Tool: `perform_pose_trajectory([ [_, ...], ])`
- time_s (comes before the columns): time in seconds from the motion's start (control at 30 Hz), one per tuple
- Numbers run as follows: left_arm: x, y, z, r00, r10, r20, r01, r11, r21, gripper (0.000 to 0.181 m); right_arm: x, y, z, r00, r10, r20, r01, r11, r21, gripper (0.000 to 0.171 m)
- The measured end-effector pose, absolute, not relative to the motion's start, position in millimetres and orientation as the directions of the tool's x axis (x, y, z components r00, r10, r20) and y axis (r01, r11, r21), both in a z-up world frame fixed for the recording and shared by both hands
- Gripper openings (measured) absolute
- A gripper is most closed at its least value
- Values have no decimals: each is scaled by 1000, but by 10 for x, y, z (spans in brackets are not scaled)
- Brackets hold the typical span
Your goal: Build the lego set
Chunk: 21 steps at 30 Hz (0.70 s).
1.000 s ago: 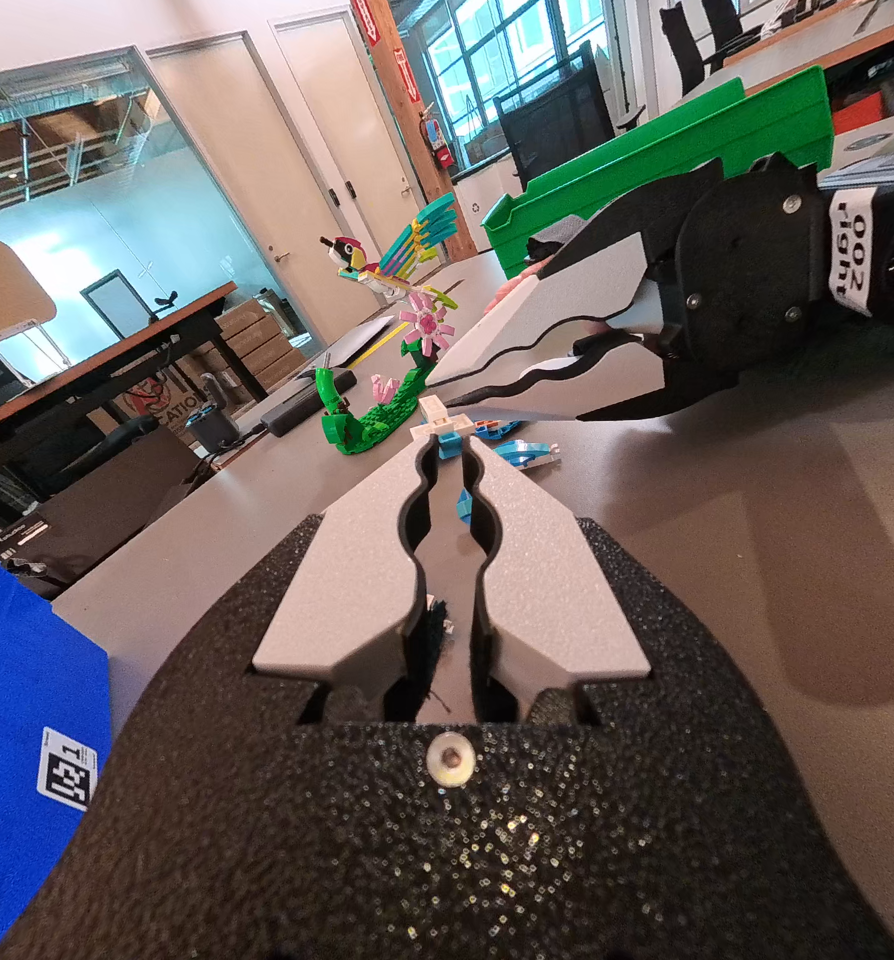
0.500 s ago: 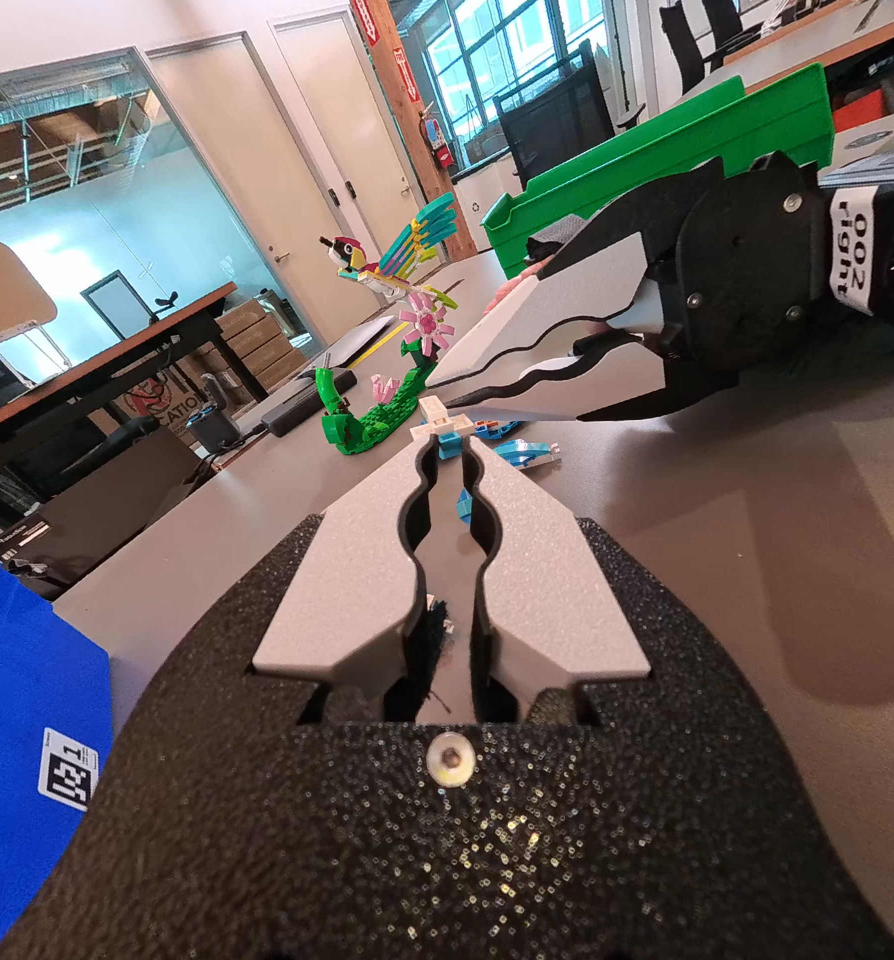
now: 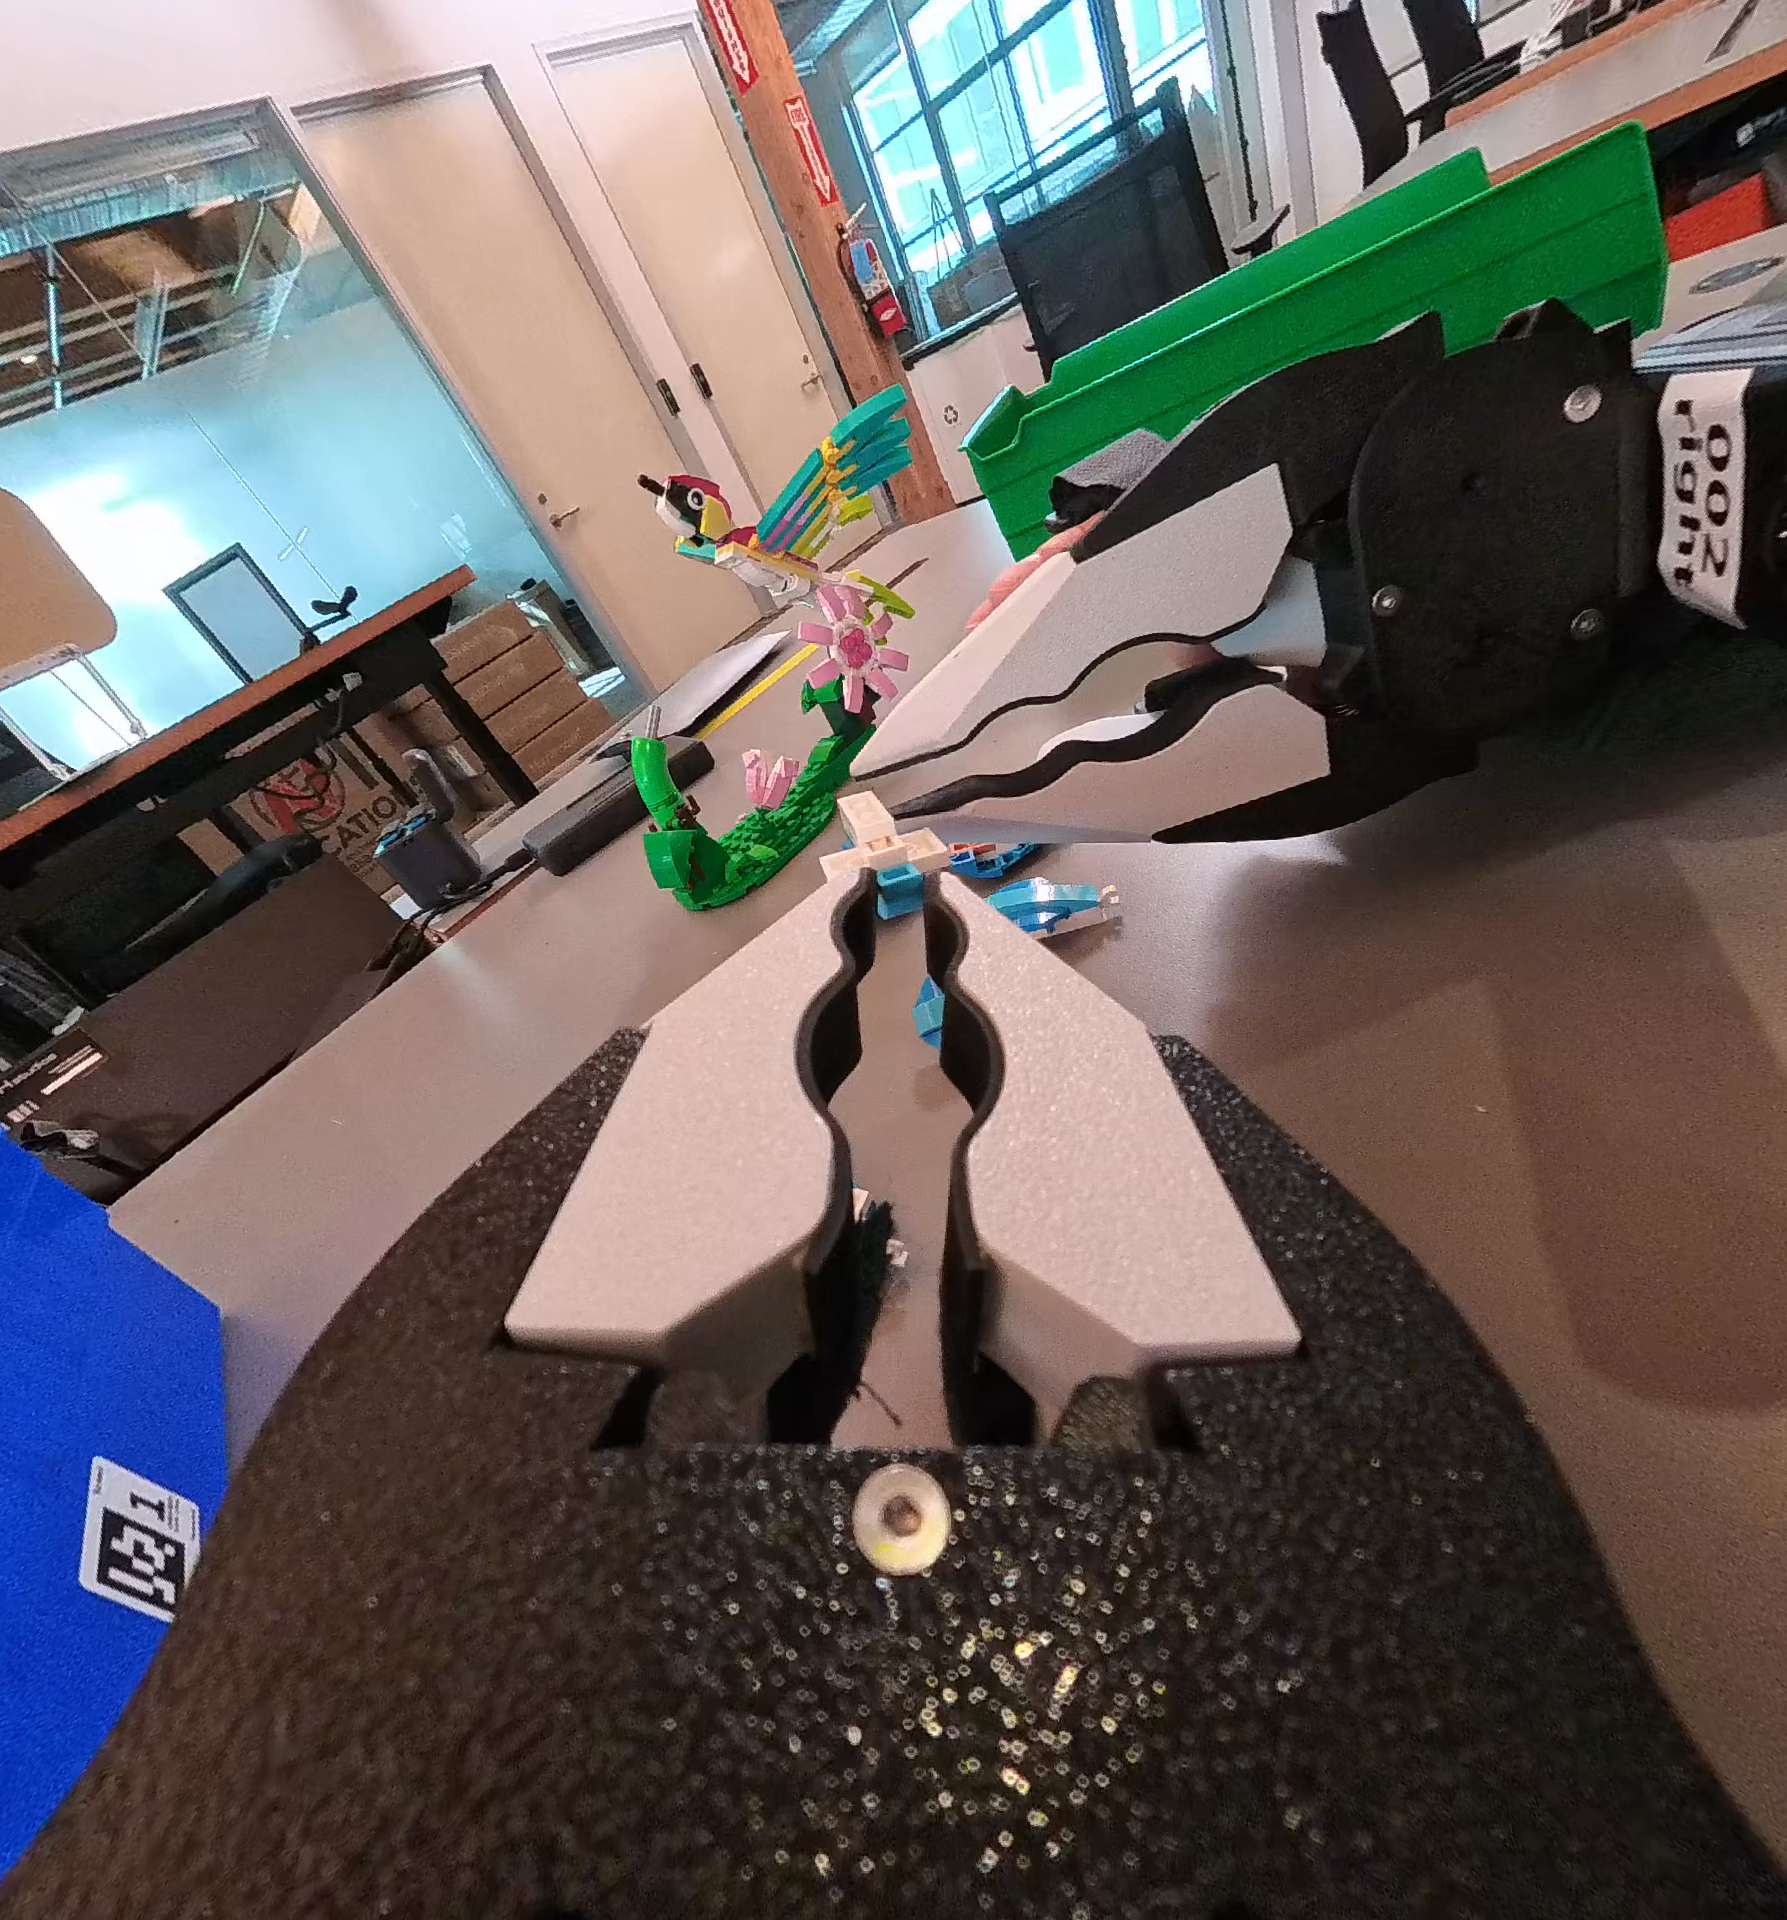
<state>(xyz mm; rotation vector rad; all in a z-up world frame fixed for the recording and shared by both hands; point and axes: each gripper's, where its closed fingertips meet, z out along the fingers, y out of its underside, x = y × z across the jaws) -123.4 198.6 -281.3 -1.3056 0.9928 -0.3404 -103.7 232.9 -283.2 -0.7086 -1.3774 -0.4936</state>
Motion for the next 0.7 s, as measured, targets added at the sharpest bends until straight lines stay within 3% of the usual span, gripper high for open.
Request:
perform_pose_trajectory([
  [0.3,-1240,1988,-2808,569,-710,-416,-308,286,-908,5,-1048,2326,-2893,131,137,982,690,699,-190,2],
  [0.37,-1257,1996,-2788,579,-707,-407,-295,284,-912,4,-1049,2333,-2902,153,185,971,681,692,-239,2],
  [0.47,-1297,1939,-2613,586,-753,-300,-139,271,-952,4,-1061,2311,-2874,281,439,853,569,640,-517,6],
  [0.57,-1368,1899,-2364,578,-807,-123,76,203,-976,4,-1075,2187,-2692,359,768,530,263,462,-847,10],
  [0.63,-1320,1850,-2216,505,-863,-14,185,124,-975,4,-1077,2022,-2529,254,932,259,19,263,-965,11],
  [0.7,-1261,1807,-2115,408,-906,109,282,12,-959,3,-1041,1844,-2344,72,996,46,-169,58,-984,14],
])
